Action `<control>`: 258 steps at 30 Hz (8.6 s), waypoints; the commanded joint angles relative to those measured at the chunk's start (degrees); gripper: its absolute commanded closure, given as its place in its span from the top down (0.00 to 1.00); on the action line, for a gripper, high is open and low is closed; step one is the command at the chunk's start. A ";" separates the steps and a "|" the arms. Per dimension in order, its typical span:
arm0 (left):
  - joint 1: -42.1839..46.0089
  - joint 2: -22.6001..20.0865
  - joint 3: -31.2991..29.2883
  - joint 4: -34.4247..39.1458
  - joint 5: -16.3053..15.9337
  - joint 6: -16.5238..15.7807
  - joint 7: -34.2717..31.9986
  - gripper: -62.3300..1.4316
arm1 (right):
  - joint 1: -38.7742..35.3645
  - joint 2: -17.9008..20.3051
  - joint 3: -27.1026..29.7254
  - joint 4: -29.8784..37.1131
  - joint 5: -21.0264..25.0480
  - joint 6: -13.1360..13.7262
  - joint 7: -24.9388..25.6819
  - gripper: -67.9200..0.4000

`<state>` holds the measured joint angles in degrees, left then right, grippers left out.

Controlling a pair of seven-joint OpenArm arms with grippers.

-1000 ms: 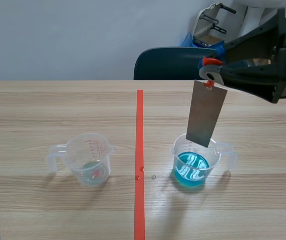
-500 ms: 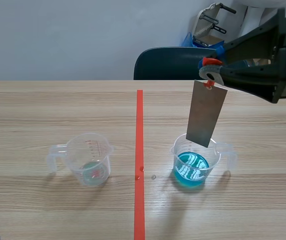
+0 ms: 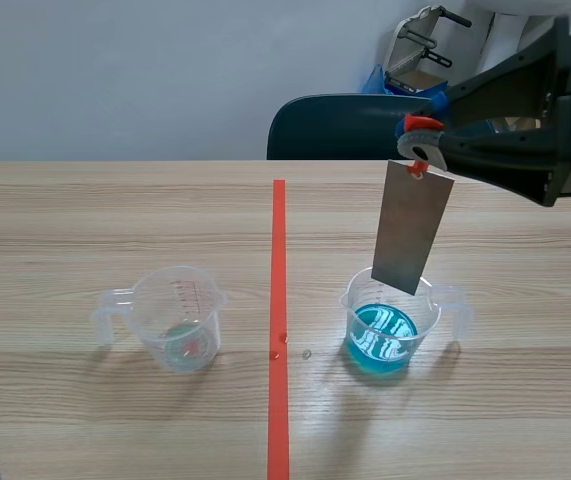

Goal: Do the redox reaction experiment

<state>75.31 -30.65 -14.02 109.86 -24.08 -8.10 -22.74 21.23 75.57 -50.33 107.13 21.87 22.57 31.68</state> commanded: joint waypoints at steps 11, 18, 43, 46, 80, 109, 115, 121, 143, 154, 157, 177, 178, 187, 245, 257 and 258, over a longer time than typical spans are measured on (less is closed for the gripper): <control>0.13 0.15 -0.26 0.46 -0.31 -0.15 -0.81 1.00 | 0.66 0.24 0.28 0.77 0.61 -0.20 0.90 0.02; 0.13 0.15 -0.26 0.46 -0.31 -0.15 -0.81 1.00 | 0.66 0.24 0.28 0.77 0.61 -0.20 0.90 0.02; 0.13 0.15 -0.26 0.46 -0.31 -0.15 -0.81 1.00 | 0.66 0.24 0.28 0.77 0.61 -0.20 0.92 0.02; 0.13 0.15 -0.26 0.46 -0.31 -0.15 -0.81 1.00 | 0.66 0.24 0.28 0.77 0.61 -0.20 0.92 0.02; -24.20 0.15 5.68 -0.85 -0.33 -2.84 6.05 1.00 | 0.66 0.09 0.28 0.77 0.61 -0.20 1.31 0.02; -74.42 9.22 47.23 -32.63 2.71 -4.92 10.78 0.08 | 0.66 0.09 0.28 0.77 0.61 -0.20 1.33 0.02; -79.28 13.27 51.06 -37.86 2.89 -3.80 10.58 0.06 | 0.66 0.11 0.28 0.77 0.61 -0.20 1.31 0.02; -82.38 16.35 52.61 -42.56 2.91 -2.08 10.12 0.06 | 0.66 0.11 0.28 0.77 0.61 -0.20 1.31 0.02; -85.48 20.13 56.02 -47.30 7.23 -2.10 9.31 0.06 | 0.66 0.11 0.28 0.77 0.61 -0.20 1.31 0.02; -85.22 19.65 56.00 -47.28 7.13 -2.10 9.27 0.06 | 0.66 0.11 0.28 0.77 0.61 -0.20 1.31 0.02; -83.91 18.27 56.00 -45.77 6.51 -2.10 8.68 0.06 | 0.66 0.11 0.28 0.77 0.61 -0.20 1.29 0.02; -64.63 0.09 56.00 -27.50 7.23 -0.39 0.83 0.22 | 0.66 0.11 0.28 0.77 0.61 -0.20 1.31 0.02; -63.76 -0.48 56.00 -26.80 7.23 0.15 0.61 0.27 | 0.66 0.11 0.28 0.77 0.61 -0.20 1.31 0.02; -60.22 -1.75 55.67 -25.27 7.19 2.91 -1.53 1.00 | 0.66 0.11 0.28 0.77 0.59 -0.20 1.29 0.02; -59.93 -1.75 55.69 -25.14 6.78 5.86 -0.42 1.00 | 0.66 0.11 0.28 0.77 0.59 -0.20 1.31 0.02; -59.93 -1.75 55.69 -25.14 6.80 5.86 -0.42 1.00 | 0.66 0.11 0.28 0.77 0.59 -0.20 1.31 0.02; -59.93 -1.75 55.69 -25.14 6.80 5.86 -0.42 1.00 | 0.66 0.11 0.28 0.77 0.59 -0.20 1.31 0.02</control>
<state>15.25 -32.71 41.87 83.79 -16.99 -2.11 -22.44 21.23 75.57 -50.33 107.15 21.89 22.59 31.94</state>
